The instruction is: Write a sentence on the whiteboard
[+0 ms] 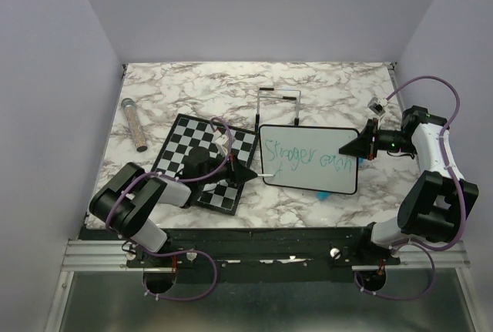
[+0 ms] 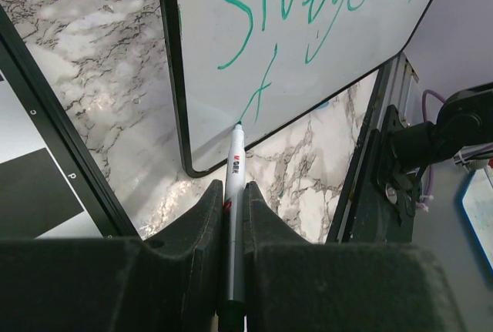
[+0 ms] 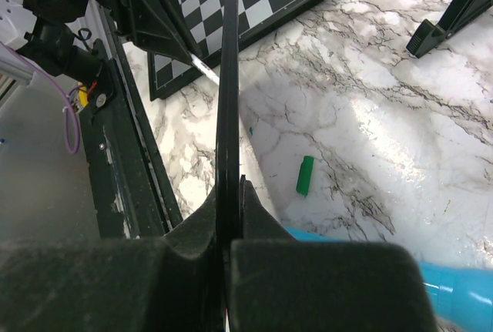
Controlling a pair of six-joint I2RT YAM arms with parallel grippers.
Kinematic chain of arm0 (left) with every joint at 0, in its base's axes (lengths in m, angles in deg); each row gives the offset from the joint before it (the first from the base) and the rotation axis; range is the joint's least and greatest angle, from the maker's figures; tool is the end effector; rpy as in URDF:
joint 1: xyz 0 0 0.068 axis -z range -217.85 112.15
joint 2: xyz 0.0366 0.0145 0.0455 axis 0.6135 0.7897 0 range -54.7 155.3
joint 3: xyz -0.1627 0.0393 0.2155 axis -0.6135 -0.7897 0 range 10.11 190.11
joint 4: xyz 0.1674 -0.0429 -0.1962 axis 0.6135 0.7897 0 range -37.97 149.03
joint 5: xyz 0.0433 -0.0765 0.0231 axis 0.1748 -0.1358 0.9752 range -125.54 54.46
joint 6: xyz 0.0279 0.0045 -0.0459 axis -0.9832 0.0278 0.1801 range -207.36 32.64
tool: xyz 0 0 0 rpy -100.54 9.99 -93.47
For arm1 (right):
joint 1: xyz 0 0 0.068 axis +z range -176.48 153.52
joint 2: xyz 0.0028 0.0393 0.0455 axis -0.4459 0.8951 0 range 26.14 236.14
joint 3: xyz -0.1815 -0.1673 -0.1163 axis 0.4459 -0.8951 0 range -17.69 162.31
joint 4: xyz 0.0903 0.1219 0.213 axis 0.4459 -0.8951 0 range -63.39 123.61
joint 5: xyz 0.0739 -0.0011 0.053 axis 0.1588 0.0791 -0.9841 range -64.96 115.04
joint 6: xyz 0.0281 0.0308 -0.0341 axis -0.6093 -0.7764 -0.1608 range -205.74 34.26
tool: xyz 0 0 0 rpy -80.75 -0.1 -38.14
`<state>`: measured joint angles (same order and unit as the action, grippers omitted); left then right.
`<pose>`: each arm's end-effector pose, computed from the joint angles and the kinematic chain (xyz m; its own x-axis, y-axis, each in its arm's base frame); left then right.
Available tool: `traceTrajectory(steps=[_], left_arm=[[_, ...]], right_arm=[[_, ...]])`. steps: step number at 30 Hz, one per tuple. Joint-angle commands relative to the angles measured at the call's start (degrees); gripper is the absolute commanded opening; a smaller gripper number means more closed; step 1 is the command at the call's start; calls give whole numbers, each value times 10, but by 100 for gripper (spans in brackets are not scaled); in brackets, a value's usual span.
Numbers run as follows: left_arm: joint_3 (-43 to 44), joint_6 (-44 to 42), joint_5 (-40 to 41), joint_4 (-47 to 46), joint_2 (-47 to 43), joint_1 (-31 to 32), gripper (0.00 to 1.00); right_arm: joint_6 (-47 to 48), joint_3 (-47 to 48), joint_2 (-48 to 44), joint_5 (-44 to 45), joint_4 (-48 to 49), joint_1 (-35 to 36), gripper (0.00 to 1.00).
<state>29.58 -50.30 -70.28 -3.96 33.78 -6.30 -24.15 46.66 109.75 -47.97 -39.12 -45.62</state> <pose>0.2087 -0.1518 0.1469 -0.6975 -0.1529 -0.7001 0.6049 0.3982 -0.6896 0.2369 -0.0462 0.2674 -0.5611 -0.0772 -0.8241 -0.7699 0.4143 0.4853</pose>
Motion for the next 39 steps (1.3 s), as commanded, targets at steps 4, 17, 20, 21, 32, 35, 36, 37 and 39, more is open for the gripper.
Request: traceTrajectory(steps=[4,17,20,21,32,35,36,37,39], left_arm=[[4,-13,-14,-1,8,-2,0],[46,3,-20,-9,22,2,0],[52,6,-17,-8,20,2,0],[53,6,-15,-8,19,2,0],[42,-3,-16,15,27,2,0],[34,-4,-23,23,31,3,0],[33,-5,-26,21,32,3,0],[32,-5,-28,22,35,4,0],[32,-4,-31,22,42,5,0]], right_arm=[[17,10,-3,-19,-10,-1,1],[18,10,-2,-19,-11,-1,0],[18,10,-1,-19,-11,-1,1],[18,10,-2,-19,-11,-1,1],[21,11,-1,-20,-13,-1,1],[21,11,0,-20,-14,-1,0],[21,11,1,-20,-14,-1,1],[21,11,0,-20,-15,-1,0],[21,11,-1,-20,-15,-1,0]])
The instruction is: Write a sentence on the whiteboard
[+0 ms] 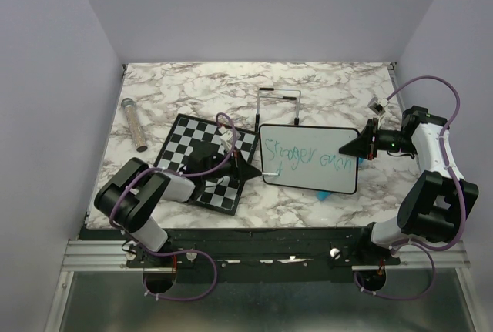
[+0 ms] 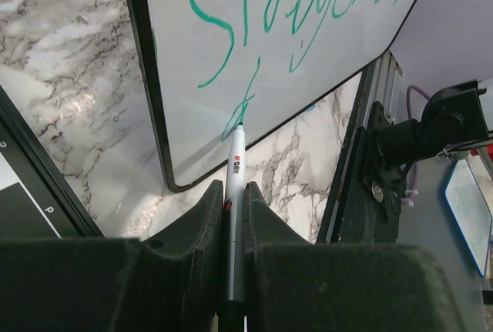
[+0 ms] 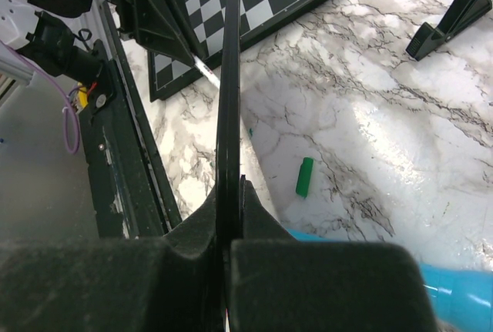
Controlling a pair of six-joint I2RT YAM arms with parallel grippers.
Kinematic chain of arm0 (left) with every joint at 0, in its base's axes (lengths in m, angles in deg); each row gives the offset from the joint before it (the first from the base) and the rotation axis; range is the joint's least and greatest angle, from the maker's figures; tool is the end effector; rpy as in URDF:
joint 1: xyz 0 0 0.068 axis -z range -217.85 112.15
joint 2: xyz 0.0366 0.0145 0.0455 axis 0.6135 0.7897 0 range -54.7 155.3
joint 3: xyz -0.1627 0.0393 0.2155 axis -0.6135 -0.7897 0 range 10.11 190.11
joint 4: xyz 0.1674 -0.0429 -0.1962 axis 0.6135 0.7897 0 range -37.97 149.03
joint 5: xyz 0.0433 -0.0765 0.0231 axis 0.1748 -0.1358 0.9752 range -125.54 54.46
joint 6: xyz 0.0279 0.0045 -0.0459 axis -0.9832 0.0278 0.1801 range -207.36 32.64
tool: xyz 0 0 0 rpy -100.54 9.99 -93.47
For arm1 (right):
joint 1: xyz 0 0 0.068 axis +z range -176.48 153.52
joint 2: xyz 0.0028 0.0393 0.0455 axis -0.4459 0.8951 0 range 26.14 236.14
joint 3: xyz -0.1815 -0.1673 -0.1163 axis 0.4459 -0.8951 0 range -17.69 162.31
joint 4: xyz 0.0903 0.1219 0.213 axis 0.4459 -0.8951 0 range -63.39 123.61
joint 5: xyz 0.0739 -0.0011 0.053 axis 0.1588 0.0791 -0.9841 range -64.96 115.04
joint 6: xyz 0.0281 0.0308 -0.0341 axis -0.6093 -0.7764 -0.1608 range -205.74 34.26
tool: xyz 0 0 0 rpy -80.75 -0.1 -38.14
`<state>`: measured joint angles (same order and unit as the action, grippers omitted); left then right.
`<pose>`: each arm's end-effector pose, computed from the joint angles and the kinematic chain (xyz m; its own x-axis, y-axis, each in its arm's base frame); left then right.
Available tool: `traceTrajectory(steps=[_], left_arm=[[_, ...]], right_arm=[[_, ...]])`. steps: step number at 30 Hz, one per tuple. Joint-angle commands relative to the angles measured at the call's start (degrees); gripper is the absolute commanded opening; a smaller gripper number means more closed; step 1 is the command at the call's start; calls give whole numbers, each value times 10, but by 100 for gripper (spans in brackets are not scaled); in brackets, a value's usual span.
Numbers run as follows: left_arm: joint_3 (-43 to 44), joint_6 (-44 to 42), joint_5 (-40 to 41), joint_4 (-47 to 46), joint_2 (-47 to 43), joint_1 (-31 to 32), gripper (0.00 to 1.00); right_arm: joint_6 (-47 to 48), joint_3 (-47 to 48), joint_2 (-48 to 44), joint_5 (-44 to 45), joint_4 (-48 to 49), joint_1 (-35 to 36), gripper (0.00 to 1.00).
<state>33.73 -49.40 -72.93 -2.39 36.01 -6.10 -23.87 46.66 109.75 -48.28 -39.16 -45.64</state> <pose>0.2214 -0.1622 0.1527 -0.7142 -0.1328 -0.6873 0.6120 0.3580 -0.7052 0.2368 -0.0462 0.2676 -0.5564 -0.0746 -0.8275 -0.7730 0.4118 0.4826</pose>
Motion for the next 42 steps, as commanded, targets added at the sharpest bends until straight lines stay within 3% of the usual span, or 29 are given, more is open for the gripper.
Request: traceTrajectory(steps=[1,13,20,42], left_arm=[[-9,-13,-6,4,23,6,0],[-9,24,-13,-54,18,16,0],[-4,22,-5,-34,-22,16,0],[15,9,-4,-4,1,16,0]], right_arm=[[19,12,0,-17,-15,-1,1],[20,12,0,-17,-17,-1,1],[22,12,-1,-18,-18,-1,0],[26,13,0,-20,-21,-1,1]])
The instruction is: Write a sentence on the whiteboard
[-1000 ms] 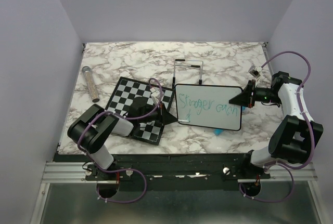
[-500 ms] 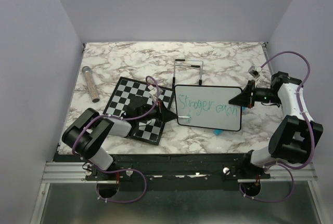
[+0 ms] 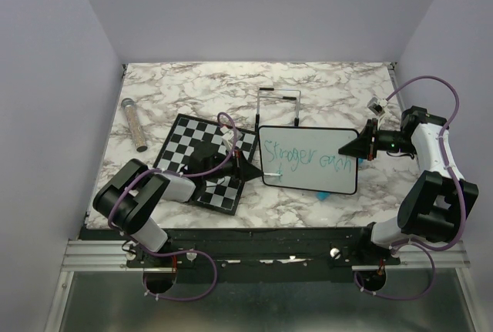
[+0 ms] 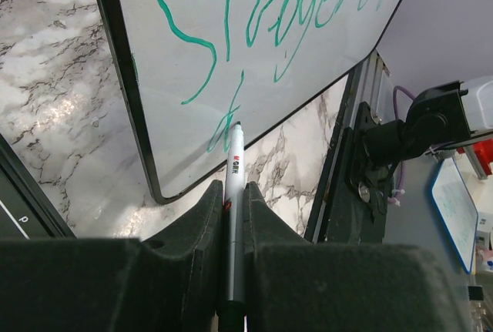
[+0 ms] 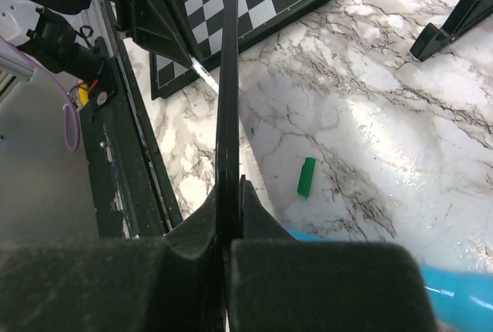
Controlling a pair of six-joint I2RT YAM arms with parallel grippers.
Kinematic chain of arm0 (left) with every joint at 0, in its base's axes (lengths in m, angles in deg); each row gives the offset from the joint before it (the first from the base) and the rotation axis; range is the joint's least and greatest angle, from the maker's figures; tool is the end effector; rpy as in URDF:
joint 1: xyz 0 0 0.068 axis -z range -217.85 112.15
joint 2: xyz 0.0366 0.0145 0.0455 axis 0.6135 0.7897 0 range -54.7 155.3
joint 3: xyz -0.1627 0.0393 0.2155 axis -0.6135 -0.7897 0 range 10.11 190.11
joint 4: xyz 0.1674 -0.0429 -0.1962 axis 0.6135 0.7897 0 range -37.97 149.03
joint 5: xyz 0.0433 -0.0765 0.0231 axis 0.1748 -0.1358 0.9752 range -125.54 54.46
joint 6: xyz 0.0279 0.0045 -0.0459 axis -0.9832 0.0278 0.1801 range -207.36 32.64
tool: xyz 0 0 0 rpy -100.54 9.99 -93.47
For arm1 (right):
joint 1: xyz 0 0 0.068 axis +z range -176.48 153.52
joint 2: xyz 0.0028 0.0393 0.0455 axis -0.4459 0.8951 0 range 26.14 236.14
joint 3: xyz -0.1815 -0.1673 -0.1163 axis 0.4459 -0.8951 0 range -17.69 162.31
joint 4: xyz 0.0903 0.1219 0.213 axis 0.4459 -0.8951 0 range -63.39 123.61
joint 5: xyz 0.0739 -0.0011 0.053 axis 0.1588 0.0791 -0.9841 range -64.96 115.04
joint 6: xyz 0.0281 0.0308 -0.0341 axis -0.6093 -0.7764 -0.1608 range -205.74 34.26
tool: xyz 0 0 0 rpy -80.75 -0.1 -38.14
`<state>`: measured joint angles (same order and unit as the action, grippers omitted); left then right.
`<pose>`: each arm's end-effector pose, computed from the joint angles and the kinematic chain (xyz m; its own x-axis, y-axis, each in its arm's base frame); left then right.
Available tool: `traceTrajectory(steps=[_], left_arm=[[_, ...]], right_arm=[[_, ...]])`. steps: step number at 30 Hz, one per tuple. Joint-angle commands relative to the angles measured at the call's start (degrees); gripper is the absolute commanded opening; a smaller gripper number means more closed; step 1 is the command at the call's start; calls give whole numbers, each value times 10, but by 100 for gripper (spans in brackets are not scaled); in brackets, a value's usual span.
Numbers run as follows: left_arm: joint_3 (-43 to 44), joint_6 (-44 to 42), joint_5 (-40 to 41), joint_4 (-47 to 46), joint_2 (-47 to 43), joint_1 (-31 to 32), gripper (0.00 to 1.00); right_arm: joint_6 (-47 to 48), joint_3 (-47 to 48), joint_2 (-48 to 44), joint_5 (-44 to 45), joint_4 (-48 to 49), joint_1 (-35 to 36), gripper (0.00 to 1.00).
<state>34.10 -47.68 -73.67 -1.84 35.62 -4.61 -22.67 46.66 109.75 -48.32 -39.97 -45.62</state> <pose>0.2174 -0.1686 0.1552 -0.7362 -0.1180 -0.6664 0.6046 0.3277 -0.7260 0.2357 -0.0457 0.2677 -0.5511 -0.0789 -0.8307 -0.7784 0.4074 0.4776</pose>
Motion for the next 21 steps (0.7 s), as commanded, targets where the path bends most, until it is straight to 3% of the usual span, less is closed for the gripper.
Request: traceTrajectory(steps=[1,21], left_arm=[[11,-8,3,-9,5,1,0],[-1,0,6,-24,-10,1,0]], right_arm=[[14,13,0,-19,-13,-1,0],[14,13,-1,-20,-14,-1,1]])
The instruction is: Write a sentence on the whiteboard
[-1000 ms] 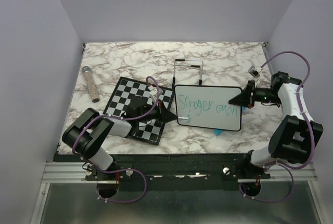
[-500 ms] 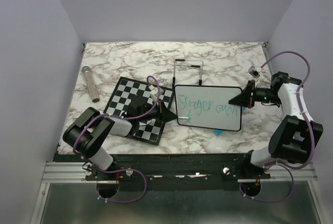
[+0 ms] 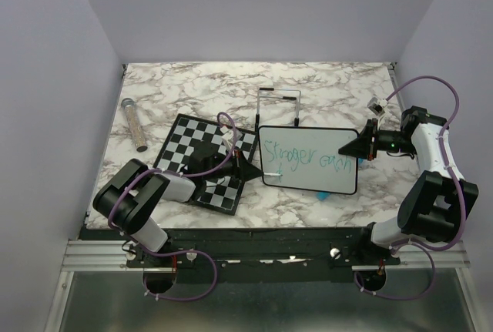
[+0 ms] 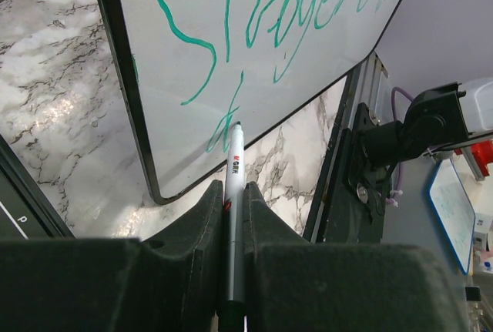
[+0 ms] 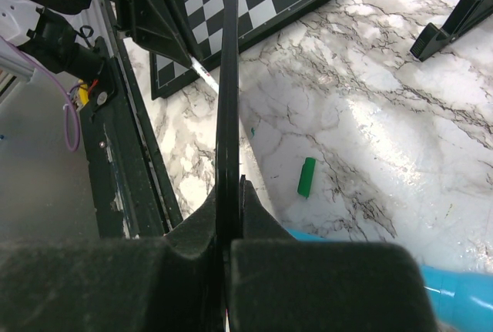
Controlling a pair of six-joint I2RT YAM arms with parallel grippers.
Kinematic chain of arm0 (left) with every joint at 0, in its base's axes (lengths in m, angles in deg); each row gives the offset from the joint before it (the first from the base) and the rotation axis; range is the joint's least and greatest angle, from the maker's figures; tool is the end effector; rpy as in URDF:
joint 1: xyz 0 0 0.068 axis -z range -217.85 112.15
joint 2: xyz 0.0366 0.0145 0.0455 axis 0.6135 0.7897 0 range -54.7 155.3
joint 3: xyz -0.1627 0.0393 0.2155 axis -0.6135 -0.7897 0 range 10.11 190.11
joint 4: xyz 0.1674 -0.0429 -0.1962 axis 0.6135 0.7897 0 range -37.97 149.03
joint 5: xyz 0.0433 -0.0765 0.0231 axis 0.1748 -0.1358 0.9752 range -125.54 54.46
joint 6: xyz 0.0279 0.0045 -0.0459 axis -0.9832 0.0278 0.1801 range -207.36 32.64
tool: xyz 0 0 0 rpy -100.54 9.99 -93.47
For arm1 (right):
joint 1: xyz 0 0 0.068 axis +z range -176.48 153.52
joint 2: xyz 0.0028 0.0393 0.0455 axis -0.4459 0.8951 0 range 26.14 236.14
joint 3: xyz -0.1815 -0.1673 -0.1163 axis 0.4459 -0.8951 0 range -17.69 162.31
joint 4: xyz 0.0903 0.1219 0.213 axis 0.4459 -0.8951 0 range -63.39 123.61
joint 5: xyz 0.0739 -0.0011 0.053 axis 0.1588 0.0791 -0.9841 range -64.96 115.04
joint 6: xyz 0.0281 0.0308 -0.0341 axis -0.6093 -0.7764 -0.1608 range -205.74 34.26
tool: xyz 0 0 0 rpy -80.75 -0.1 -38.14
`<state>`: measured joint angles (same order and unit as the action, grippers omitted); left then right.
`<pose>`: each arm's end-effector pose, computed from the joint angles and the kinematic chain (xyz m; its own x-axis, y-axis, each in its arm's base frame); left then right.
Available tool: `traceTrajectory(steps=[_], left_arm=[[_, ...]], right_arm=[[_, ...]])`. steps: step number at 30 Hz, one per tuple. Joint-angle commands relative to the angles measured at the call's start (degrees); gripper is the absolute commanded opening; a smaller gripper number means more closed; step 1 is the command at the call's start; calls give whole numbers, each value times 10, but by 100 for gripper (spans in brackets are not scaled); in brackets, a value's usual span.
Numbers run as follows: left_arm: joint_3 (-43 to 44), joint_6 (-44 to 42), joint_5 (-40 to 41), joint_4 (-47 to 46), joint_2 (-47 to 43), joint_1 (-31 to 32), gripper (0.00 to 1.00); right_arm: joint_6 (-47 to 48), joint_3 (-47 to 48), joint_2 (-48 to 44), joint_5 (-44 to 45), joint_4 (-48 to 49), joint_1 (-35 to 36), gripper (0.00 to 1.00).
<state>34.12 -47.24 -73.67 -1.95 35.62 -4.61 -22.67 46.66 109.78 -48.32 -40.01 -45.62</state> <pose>0.2175 -0.1687 0.1555 -0.7396 -0.1214 -0.6620 0.6003 0.3258 -0.7304 0.2357 -0.0457 0.2675 -0.5520 -0.0786 -0.8301 -0.7778 0.4072 0.4787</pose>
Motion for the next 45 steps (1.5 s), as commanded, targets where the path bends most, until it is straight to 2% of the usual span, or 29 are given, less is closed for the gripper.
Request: traceTrajectory(steps=[1,24,45], left_arm=[[-1,-4,7,-22,-9,1,0],[39,-3,15,-5,9,23,0],[16,-25,44,29,-11,8,0]], right_arm=[[14,13,-1,-19,-13,-1,0],[14,13,0,-19,-13,-1,0],[19,14,0,-20,-17,-1,1]])
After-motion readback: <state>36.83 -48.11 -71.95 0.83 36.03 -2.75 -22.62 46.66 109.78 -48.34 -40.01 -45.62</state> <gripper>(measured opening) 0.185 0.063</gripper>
